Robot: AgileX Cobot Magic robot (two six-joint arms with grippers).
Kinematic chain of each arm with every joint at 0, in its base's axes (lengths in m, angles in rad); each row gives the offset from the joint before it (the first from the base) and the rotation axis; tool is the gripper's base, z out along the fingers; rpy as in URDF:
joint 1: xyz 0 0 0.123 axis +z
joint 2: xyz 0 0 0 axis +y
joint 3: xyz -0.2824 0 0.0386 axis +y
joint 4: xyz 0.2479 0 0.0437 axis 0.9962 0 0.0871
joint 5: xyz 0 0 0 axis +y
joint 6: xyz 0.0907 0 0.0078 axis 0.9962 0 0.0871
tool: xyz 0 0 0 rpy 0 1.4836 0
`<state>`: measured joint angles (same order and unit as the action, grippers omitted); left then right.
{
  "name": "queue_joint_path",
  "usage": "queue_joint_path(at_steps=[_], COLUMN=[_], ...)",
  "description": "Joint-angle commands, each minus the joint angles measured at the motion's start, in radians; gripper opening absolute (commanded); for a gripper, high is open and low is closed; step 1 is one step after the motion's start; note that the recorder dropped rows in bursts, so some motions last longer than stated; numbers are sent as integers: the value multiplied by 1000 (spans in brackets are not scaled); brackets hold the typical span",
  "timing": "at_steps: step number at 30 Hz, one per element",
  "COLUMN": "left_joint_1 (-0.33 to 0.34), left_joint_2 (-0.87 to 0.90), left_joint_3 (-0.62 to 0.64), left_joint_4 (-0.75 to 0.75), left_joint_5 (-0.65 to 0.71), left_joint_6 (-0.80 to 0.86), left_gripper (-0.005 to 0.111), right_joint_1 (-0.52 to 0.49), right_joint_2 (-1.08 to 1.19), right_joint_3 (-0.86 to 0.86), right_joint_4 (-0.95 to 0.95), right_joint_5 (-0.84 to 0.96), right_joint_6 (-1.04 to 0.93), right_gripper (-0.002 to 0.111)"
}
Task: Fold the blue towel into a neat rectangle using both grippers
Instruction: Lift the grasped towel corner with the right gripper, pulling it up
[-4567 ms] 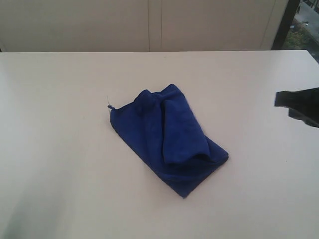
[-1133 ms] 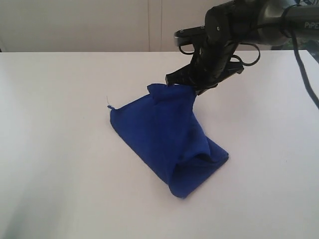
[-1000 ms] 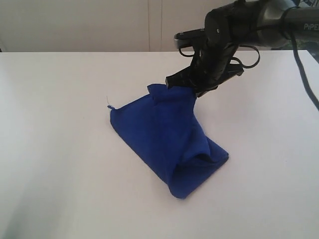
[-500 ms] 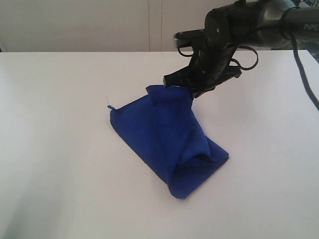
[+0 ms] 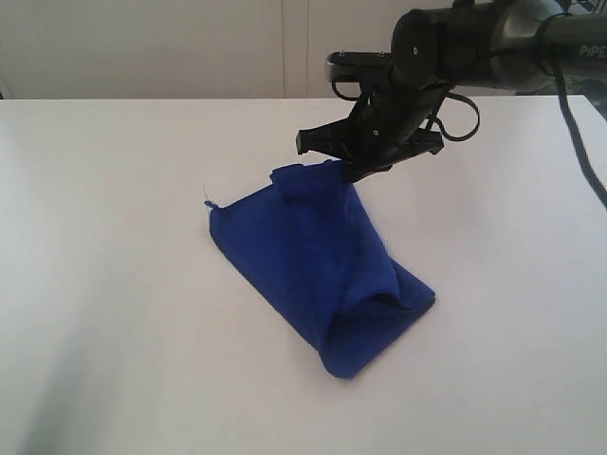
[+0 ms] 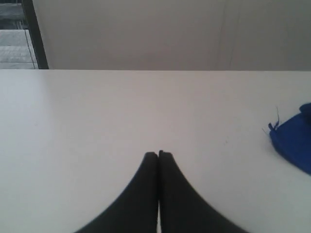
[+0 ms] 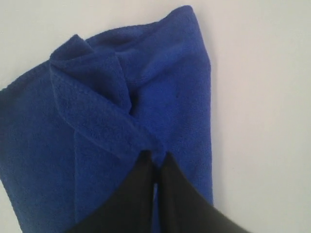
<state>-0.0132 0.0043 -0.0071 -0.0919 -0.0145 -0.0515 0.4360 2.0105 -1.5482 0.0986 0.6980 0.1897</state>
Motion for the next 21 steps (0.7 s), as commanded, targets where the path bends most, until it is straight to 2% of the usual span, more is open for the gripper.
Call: queue_joint_path(at_steps=[1,6,11,16,21], left_joint_1=[0,0,0,0,0], left_joint_2=[-4,-4,23,160,407], left_joint_3=[7,7,-4,-105,-207], left_joint_4=[-15,-19,-45,-53,-56], left_joint_5=[15,-6,93,150,213], left_joint_6=[-124,-250,-305,-307,-307], left_gripper=[0,0,0,0,0], right_joint_1=[-9,-9,-9,-9,-9], right_joint_2=[-6,-6,-6,-6,-6], right_joint_3=[2,2,2,2,2], right_joint_4=[38,43,43,66,129], right_joint_5=[-42,-63,-72,-97,-99], right_joint_6=[-14,-12,-16,-49,-91], right_gripper=[0,0,0,0,0])
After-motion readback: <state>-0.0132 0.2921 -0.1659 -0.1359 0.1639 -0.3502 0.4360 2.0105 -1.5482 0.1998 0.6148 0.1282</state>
